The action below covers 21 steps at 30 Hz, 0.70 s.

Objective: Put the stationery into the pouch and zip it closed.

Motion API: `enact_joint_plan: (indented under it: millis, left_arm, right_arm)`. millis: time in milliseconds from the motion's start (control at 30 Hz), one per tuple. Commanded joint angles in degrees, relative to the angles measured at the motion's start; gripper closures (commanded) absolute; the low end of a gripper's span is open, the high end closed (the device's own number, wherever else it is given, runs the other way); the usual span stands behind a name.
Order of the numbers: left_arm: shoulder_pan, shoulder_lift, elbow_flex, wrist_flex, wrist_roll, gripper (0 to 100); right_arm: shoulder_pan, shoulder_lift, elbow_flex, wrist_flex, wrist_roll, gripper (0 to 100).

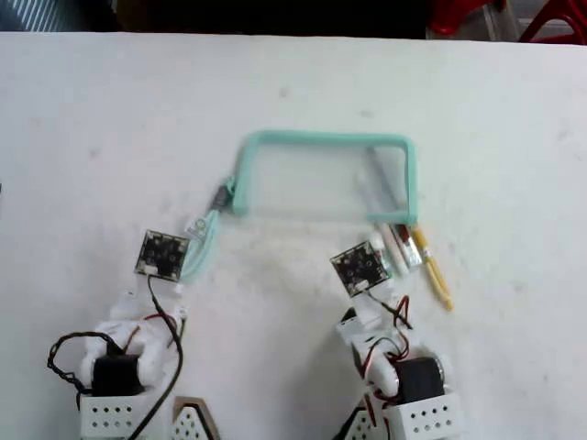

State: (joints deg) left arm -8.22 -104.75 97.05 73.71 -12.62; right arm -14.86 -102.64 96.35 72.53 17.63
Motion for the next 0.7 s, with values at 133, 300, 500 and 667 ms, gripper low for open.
enact_joint_plan:
  millis: [133,300,500,667]
  left_arm:
    - [0.6,0.0,-0.1,0.1,0.7,98]
    - [0.6,0.0,-0.1,0.1,0.7,98]
    - [0.6,0.0,-0.1,0.1,0.5,97]
    - [3.6,0.0,-0.5,-2.9,0.3,97]
  right_arm:
    - [-0.6,-0.5,0.4,0.1,-0.2,97.9]
    - [-3.9,-0.5,0.4,0.0,0.1,97.8]
    - [-13.0,-0.5,0.4,0.0,0.1,97.8]
    - [-18.2,-0.5,0.4,0.0,-0.2,98.1]
